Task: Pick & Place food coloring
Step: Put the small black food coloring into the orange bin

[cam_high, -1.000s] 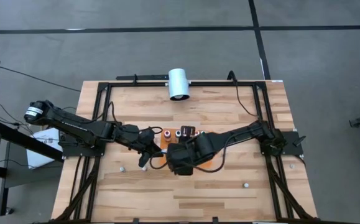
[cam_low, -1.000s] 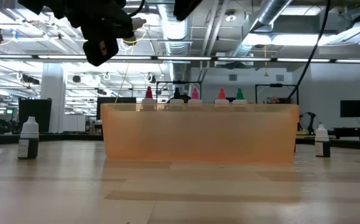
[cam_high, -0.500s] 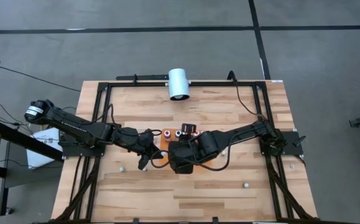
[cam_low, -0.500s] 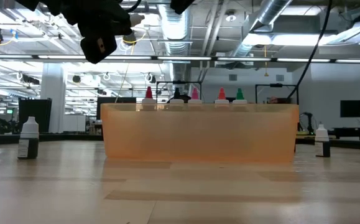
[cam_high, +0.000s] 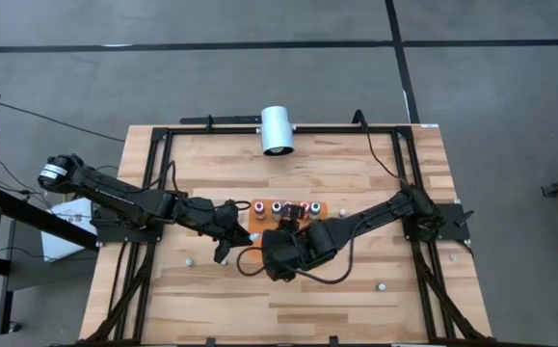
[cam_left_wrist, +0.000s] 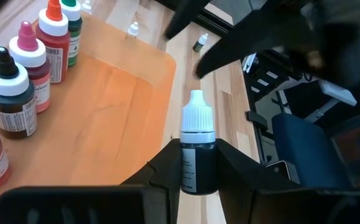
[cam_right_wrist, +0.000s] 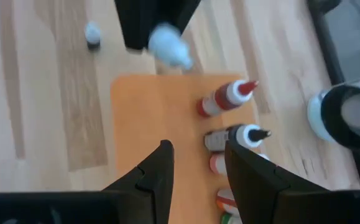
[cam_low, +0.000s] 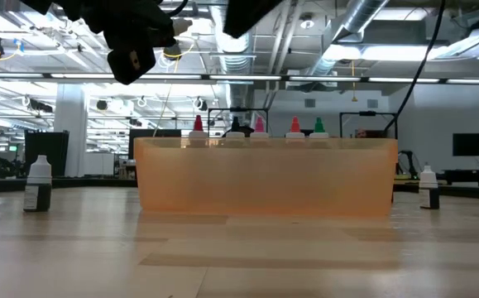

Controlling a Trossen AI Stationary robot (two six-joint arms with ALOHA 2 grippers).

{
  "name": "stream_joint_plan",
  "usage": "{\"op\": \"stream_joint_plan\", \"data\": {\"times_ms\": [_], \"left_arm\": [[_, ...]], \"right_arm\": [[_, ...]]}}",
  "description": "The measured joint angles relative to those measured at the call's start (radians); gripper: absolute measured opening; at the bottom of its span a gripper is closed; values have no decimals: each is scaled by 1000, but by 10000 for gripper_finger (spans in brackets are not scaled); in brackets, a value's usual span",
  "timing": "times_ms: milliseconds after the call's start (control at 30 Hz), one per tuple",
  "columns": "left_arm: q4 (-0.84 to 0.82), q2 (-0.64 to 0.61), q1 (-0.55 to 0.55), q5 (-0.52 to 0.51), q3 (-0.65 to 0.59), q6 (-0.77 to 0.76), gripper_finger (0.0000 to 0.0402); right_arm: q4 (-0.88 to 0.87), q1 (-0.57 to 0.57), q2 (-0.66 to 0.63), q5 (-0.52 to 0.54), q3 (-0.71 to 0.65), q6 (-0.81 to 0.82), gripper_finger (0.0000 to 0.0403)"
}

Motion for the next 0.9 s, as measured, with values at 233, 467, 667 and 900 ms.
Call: {"op": "stream_joint_plan", "data": {"times_ms": [233,467,667,900], "left_arm": [[3,0,1,-22,0,0,73],[17,0,1,-45,0,7,73],[103,0,1,-51,0,41,73],[214,6,2,-64,-1,47,73]], "right_arm": [[96,14,-198,72,-198,36,131],[534,38,-495,52,-590,30,131],[993,36,-663,-101,-912,4,131],[1288,3,-692,-136,-1067,1,131]]}}
